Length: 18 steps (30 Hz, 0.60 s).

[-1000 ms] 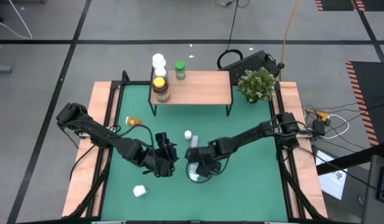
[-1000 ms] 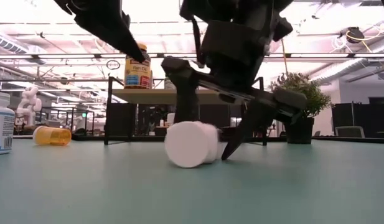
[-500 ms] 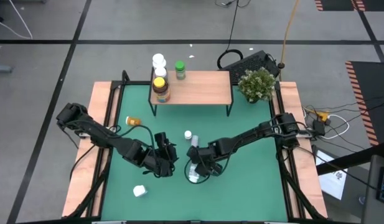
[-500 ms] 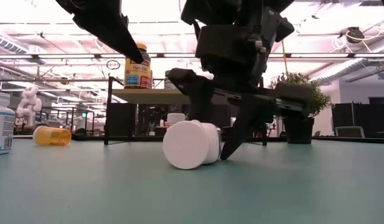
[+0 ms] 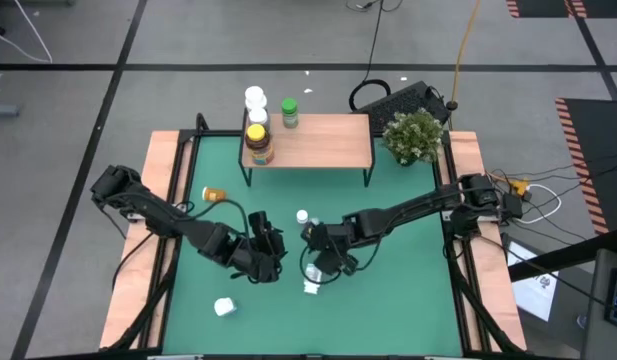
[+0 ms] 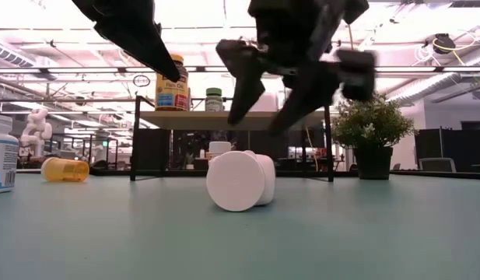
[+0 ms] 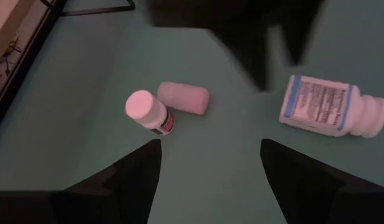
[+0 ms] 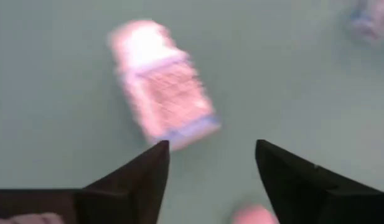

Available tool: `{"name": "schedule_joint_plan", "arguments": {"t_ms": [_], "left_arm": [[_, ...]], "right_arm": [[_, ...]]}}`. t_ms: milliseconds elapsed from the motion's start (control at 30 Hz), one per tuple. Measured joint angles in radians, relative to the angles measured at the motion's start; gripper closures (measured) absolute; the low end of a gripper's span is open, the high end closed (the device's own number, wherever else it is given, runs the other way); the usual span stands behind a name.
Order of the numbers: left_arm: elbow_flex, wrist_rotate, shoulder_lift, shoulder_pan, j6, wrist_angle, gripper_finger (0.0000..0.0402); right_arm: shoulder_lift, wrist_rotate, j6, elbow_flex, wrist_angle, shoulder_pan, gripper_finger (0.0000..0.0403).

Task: Pick and place medicine bottles onto shelf by color
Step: Put the right white and blue pill bottle on the shelf

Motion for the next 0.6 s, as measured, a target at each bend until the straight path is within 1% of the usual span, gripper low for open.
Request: {"name": "schedule_joint_plan", "arguments": {"t_ms": [100, 133, 167, 300, 367, 600], "left_arm": [[0.000, 0.000, 0.000, 0.005, 0.001, 0.006, 0.0128], [0.000, 0.000, 0.000, 0.006, 0.002, 0.010, 0.0128], [0.000, 0.001, 0.000, 0.010, 0.003, 0.014, 0.0128], [0.000, 0.002, 0.000, 0.031, 0.005, 0.034, 0.0128], [0.000, 0.001, 0.000, 0.040, 0.000, 0.030, 0.0128], [0.000, 0.002, 0.000, 0.057, -0.003, 0.030, 0.0128]], "right_arm": [[0.013, -0.165, 0.023, -0.002, -0.041, 0.000, 0.0141], [0.020, -0.209, 0.034, -0.002, -0.034, 0.000, 0.0137], [0.024, -0.227, 0.042, -0.002, -0.027, 0.000, 0.0135], [0.046, -0.191, 0.022, -0.002, 0.028, 0.003, 0.0133], [0.055, -0.196, 0.025, -0.002, 0.070, 0.003, 0.0133], [0.123, -0.319, 0.049, 0.000, 0.122, -0.017, 0.0133]]}}
